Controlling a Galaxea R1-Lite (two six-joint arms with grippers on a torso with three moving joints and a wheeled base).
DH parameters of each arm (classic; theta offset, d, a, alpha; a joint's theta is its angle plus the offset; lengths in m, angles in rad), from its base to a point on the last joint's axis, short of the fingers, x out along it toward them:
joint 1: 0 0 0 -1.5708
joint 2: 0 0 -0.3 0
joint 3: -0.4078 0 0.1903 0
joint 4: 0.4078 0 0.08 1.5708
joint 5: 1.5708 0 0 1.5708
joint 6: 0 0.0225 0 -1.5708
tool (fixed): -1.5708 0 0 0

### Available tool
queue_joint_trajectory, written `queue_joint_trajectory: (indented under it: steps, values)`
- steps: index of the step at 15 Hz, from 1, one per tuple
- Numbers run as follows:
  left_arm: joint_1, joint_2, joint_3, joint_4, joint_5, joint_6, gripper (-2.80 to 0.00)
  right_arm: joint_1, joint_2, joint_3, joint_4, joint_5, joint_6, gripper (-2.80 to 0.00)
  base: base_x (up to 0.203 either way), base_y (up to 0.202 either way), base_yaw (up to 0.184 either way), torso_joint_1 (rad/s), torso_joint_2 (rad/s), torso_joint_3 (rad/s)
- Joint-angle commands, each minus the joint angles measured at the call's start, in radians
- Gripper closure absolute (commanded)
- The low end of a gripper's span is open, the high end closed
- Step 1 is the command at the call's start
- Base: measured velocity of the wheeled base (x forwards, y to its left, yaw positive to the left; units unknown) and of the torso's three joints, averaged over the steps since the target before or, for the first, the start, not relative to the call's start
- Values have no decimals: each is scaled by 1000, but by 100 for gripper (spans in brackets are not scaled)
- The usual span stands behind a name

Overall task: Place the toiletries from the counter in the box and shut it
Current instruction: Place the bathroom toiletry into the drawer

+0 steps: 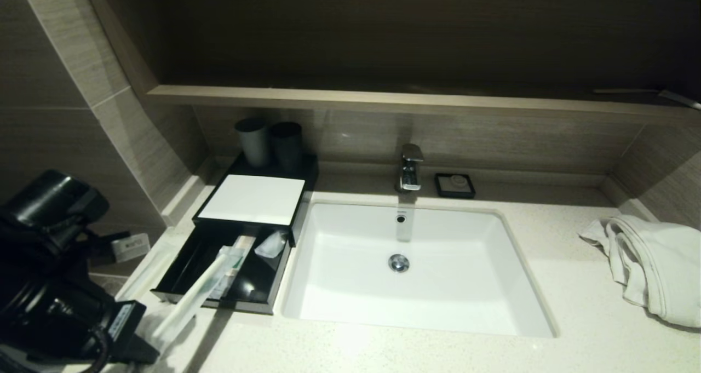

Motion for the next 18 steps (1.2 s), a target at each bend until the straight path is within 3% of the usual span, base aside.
queue_joint_trajectory:
  steps: [1,3,10,12,18]
  values:
    - [1,56,-4,1,17,-23,0,0,0,0,0,0,0,0,0,0,0,0,0,0]
    - [1,89,-9,-9,53,-37,0,0,0,0,0,0,0,0,0,0,0,0,0,0]
    - [12,220,-133,3,68,-39,0,0,0,0,0,0,0,0,0,0,0,0,0,0]
    - [15,256,-151,-1,108,-37,0,0,0,0,0,0,0,0,0,0,0,0,0,0]
    - [62,340,-243,2,113,-31,0,0,0,0,0,0,0,0,0,0,0,0,0,0]
